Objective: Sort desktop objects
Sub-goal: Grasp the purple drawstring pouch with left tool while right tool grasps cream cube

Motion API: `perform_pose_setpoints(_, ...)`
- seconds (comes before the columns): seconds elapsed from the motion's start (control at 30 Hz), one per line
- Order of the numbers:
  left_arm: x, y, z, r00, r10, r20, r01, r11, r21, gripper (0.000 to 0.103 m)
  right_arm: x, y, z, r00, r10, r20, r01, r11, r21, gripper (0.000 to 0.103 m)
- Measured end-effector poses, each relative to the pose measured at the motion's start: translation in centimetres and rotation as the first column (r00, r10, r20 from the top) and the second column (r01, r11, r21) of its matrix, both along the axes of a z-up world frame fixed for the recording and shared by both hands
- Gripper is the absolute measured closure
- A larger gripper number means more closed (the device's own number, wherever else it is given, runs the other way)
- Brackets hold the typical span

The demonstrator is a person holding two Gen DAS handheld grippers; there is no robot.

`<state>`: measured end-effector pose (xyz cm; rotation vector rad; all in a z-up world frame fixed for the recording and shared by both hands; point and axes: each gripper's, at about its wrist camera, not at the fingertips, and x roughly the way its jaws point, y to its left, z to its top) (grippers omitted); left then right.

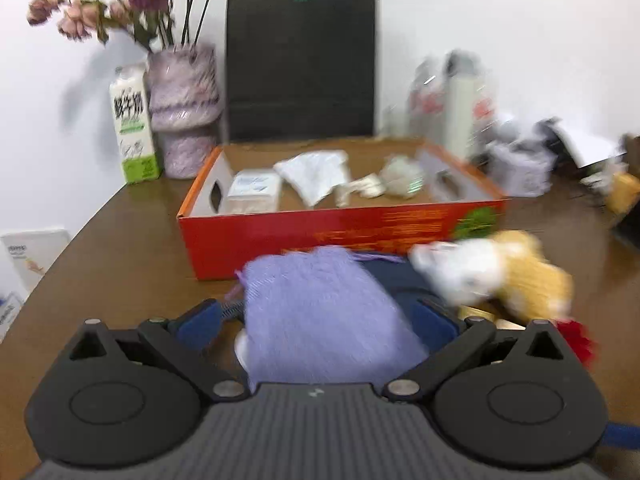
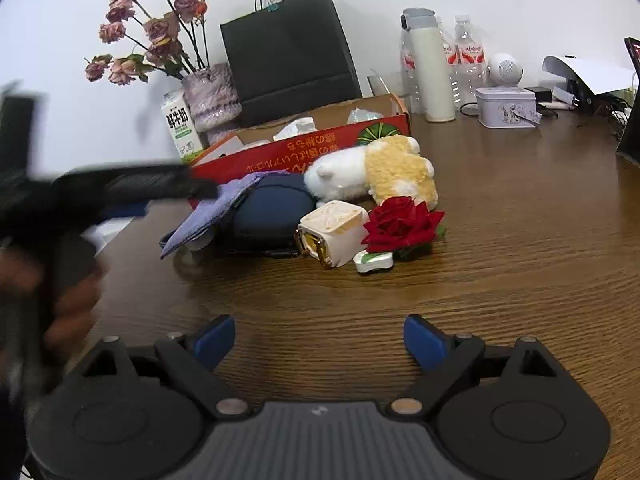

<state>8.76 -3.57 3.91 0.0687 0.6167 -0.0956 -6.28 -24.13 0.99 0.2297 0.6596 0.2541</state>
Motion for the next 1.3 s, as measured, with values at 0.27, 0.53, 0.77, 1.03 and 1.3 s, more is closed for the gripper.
perform_pose_setpoints(0.27,4.3,3.3,-2.2,0.990,0.078,-0.121,-0.102,0.973,-0.208,0.051,7.2,1.7,1.7,0.997,0.064,0.052,-0.055,0.987,-0.149,0.051)
perform_pose_setpoints(0.53,0.2,4.1,0.3,0.998,0.056,0.005,-0.052,0.962,-0.268,0.098,10.2,3.0,-0.1,0.999,0.032,0.003,-0.031,0.989,-0.147,0.049)
perform_pose_setpoints(0.77,-8.1,5.3,5.0,0.993,-0.031,0.113,0.069,0.934,-0.352,0.098,8.6,2.7,0.7,0.999,0.027,0.047,-0.021,0.993,-0.120,0.062)
perform_pose_setpoints(1.03,-13.5,7.5,1.3,0.991,-0.113,-0.073,0.081,0.935,-0.344,0.098,0.7,4.0,2.8,0.988,0.123,0.090,-0.107,0.981,-0.163,0.065)
perform_pose_setpoints(1.3,-16.2,3.8,-1.5,0.996,-0.083,-0.026,0.082,0.996,-0.030,0.017,-3.8,2.9,1.1,0.992,0.124,0.000,-0.122,0.976,-0.183,0.064)
